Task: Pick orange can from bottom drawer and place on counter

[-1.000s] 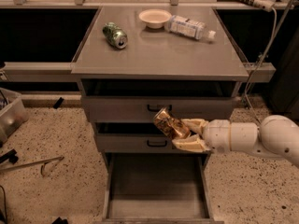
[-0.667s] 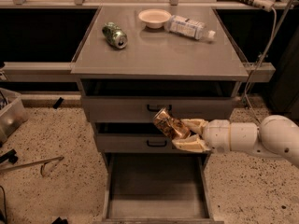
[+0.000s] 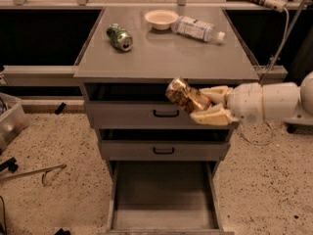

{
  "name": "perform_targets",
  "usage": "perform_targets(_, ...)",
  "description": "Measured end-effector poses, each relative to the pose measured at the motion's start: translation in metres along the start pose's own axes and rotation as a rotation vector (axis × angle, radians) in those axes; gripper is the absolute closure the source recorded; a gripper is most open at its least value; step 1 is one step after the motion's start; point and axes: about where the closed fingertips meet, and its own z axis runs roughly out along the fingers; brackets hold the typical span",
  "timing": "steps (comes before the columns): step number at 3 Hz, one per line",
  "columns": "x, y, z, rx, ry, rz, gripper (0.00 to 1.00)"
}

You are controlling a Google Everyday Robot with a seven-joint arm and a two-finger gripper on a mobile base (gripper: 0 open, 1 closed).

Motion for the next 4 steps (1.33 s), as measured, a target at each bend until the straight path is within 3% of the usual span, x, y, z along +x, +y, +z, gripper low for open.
perform_targets(1, -0.057, -0.035, -0.019, -0.015, -0.013, -0.036, 1.00)
perform_targets(2, -0.106, -0.081, -0.010, -0.001, -0.045, -0.101, 1.00)
perform_targets(3, -0.138, -0.130, 0.024, 0.005, -0.089, -0.132, 1.00)
perform_targets(4, -0.178, -0.144, 0.034, 0.017, -0.145, -0.174, 1.00)
